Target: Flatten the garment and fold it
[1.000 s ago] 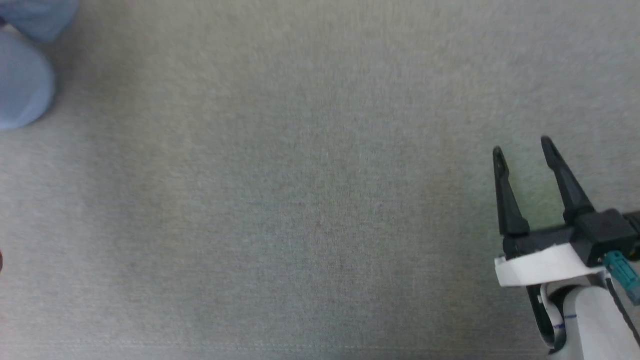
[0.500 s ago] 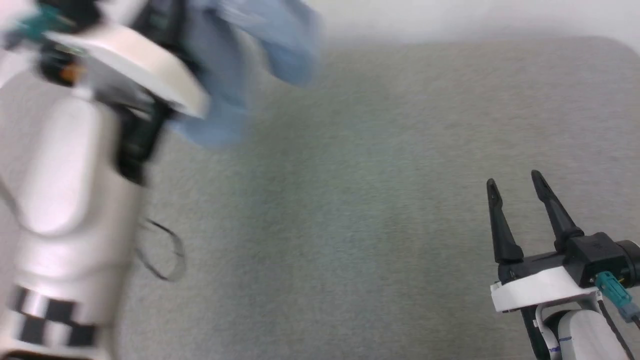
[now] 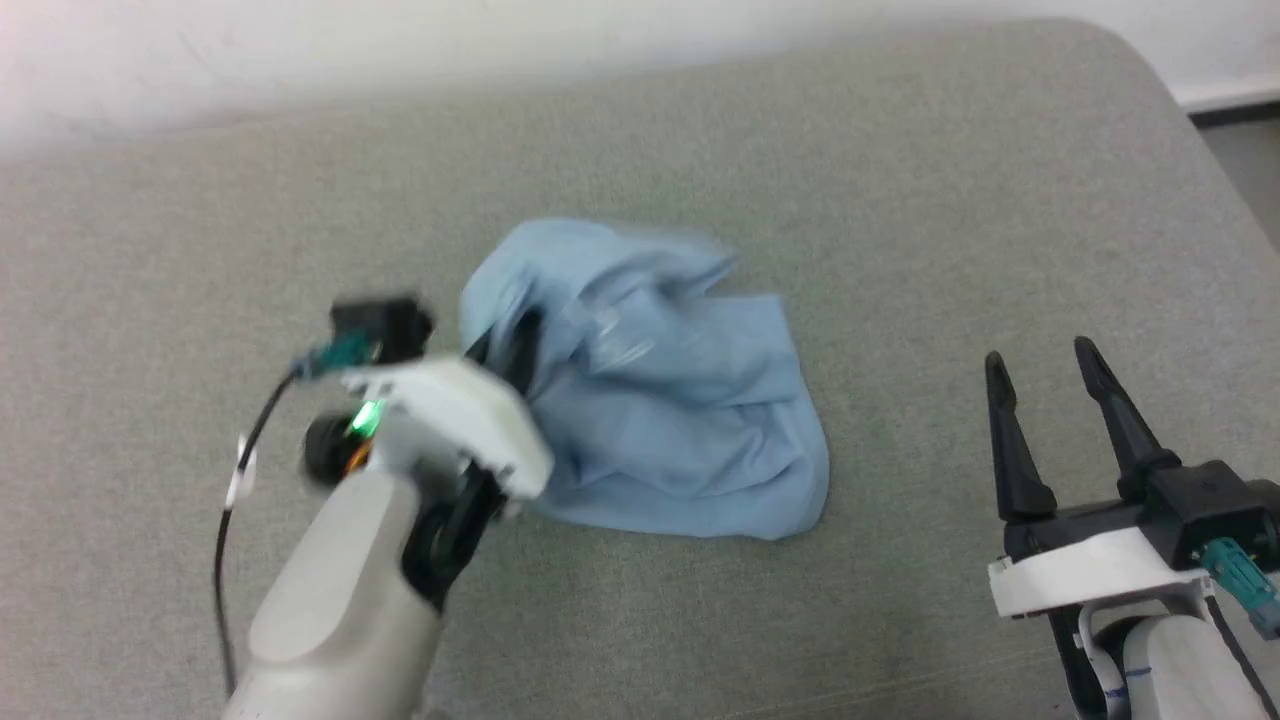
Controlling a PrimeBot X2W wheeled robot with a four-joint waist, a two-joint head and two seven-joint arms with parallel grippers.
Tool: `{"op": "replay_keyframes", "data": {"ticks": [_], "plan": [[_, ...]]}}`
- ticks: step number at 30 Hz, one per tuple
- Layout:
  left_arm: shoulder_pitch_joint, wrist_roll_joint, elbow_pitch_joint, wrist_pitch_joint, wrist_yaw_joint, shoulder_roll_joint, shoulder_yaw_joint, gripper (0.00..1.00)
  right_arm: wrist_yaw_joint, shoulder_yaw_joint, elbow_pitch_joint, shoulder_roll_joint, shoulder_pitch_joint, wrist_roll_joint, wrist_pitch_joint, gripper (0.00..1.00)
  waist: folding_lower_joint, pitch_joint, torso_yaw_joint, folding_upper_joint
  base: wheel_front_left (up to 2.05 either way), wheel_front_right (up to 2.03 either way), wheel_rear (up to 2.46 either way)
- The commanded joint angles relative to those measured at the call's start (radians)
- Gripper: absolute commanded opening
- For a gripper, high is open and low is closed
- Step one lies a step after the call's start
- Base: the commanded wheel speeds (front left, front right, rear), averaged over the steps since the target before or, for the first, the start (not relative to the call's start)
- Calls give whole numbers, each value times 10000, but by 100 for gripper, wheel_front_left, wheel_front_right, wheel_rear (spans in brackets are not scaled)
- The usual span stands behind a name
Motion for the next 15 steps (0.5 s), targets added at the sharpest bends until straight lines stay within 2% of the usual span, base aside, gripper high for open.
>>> {"op": "replay_keyframes", "data": {"ticks": [1, 4, 7, 11, 15], "plan": [[199, 255, 760, -333, 188, 265, 83, 100, -19, 77, 72, 26, -193, 62, -47, 100, -1, 511, -22, 0, 0, 0, 0], [229, 621, 1895, -1043, 339, 452, 110, 100, -19, 195, 203, 26, -281, 36, -47, 100, -1, 614, 133, 0, 0, 0, 0], [173, 486, 2531, -1868, 188, 347, 358, 100, -19, 213, 341, 26, -295, -13, -47, 100, -1, 529, 367, 0, 0, 0, 0], [144, 529, 2742, -2987, 16, 388, 578, 100, -19, 157, 496, 26, -200, -106, -47, 100, -1, 162, 754, 0, 0, 0, 0], [387, 728, 2405, -3510, 48, 610, 858, 100, -19, 117, 629, 26, 10, -212, -47, 100, -1, -307, 1104, 0, 0, 0, 0]]}}
